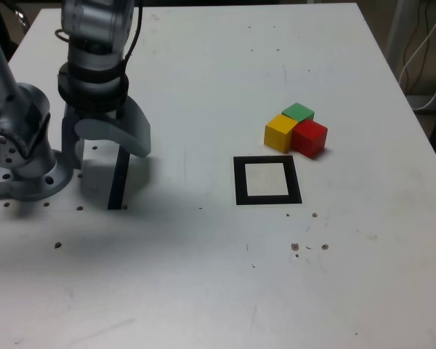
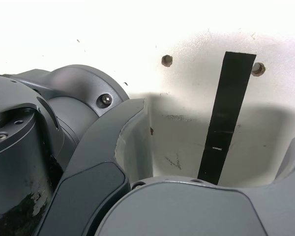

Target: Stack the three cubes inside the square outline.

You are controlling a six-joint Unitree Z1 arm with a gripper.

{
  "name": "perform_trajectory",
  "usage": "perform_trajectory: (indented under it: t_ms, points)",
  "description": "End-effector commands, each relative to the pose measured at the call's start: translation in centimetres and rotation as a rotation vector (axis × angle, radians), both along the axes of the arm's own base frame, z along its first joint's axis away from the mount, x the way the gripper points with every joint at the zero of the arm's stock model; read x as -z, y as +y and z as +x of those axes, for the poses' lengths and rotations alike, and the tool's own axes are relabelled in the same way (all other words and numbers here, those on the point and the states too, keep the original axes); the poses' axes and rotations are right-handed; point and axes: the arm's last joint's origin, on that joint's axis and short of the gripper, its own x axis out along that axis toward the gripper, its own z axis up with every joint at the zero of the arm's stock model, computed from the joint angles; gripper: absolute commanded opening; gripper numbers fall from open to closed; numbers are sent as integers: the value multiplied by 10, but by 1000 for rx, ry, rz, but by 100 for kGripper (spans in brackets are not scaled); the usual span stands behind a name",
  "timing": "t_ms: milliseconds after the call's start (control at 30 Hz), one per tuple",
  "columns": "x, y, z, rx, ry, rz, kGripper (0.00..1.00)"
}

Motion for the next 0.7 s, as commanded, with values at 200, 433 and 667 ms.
perform_trajectory:
  t_ms: [200, 433, 667]
  points:
    - [-2, -1, -1, -10, 3, -1, 97]
    - [-18, -3, -1, -5, -44, -7, 95]
    - [-66, -8, 33, 7, -147, -4, 94]
